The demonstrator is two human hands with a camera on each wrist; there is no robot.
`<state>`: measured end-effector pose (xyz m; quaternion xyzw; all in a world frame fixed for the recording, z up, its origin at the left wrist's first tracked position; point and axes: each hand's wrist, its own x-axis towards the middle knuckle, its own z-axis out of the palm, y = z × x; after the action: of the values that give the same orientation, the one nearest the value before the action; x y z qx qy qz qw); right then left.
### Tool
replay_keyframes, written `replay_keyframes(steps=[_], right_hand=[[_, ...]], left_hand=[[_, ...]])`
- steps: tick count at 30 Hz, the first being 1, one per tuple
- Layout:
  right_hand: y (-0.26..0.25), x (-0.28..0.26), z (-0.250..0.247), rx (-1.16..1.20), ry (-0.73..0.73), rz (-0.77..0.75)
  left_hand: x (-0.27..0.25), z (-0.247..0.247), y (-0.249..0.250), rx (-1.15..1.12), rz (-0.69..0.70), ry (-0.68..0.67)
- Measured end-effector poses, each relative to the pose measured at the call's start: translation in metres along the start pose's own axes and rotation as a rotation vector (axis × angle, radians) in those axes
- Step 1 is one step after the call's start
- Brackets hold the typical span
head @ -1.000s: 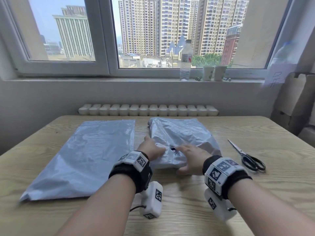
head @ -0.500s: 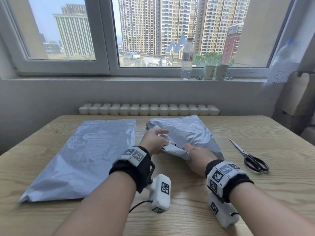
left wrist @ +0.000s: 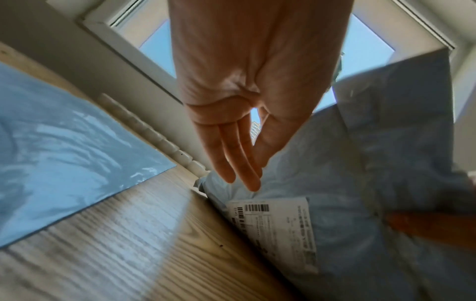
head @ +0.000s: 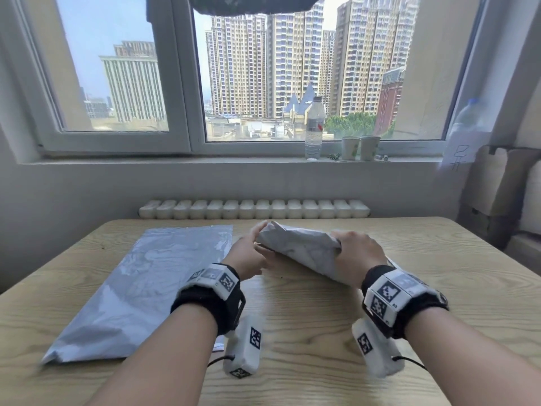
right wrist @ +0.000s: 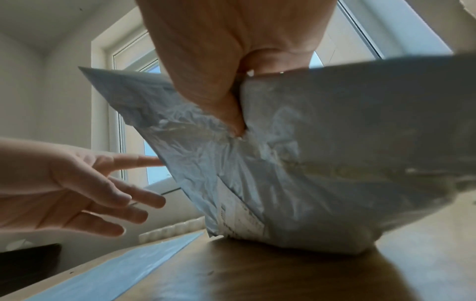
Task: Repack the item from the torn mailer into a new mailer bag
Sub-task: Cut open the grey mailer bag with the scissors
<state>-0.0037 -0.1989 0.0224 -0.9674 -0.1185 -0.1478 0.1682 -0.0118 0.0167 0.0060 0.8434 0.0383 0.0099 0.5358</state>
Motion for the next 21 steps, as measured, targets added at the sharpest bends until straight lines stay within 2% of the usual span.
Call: replay_keyframes(steps=[3,7,12,15,19,21], right_hand=[[-0.002,-0.002,-0.016,0.04,0.113,-0.028],[-0.002,0.003,-0.039,0.069,0.184,-0.036],[-0.004,0.0,-0.06,0.16,0.259,-0.046],[-0.005,-0.002,-0.069,0.208,0.277,-0.061],[-0.003,-0.001,-0.071,0.254,0.25,-0.059],[-0.002,-0.001,-0.072,0.29,0.252,-0.055]], left_hand=[[-0.001,0.003,0.009,0.108,0.031,0.024],[0.0,0.011,0.019,0.103,0.063,0.061],[-0.005,0.018,0.036,0.256,0.043,0.212],[-0.007,0.02,0.04,0.199,0.082,0.235],[-0.005,0.024,0.039,0.065,0.061,0.187],[-0.003,0.023,0.039,0.094,0.065,0.219]])
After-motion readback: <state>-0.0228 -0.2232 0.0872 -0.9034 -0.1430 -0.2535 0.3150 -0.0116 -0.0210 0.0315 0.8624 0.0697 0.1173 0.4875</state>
